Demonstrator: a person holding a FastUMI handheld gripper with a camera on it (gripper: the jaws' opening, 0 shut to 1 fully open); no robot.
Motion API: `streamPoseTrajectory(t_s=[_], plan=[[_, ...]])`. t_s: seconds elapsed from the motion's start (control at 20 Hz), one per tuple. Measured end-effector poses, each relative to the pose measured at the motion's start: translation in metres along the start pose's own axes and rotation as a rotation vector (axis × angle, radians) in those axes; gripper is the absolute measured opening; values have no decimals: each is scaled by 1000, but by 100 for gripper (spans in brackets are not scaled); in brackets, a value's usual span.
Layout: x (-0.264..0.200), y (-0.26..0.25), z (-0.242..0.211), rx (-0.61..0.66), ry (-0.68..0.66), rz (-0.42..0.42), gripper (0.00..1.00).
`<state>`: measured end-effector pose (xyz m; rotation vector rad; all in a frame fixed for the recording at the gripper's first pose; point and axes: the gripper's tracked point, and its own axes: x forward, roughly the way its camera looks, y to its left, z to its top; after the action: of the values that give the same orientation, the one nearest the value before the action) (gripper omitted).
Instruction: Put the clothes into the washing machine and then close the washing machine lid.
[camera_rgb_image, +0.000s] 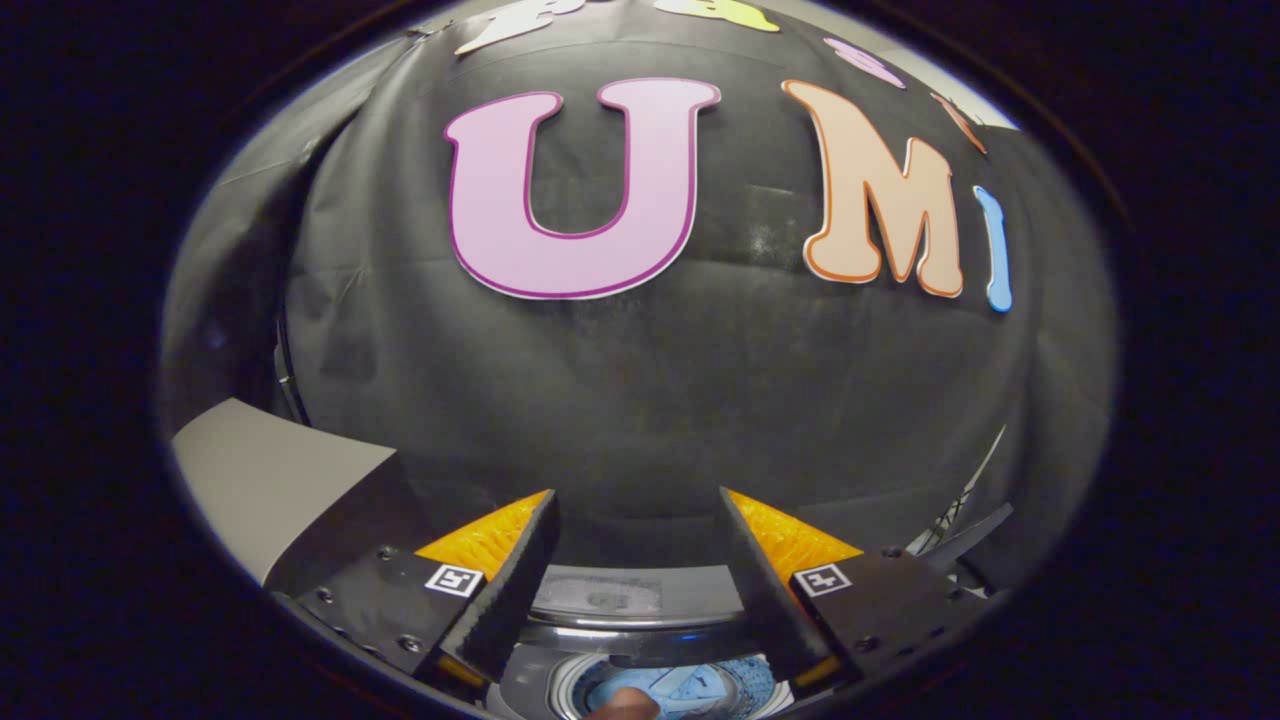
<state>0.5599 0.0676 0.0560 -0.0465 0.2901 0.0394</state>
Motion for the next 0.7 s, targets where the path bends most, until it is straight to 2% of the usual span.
streamPoseTrajectory(t_s=[0.7], plan=[[-1,-4,1,30,-46,-48,97]])
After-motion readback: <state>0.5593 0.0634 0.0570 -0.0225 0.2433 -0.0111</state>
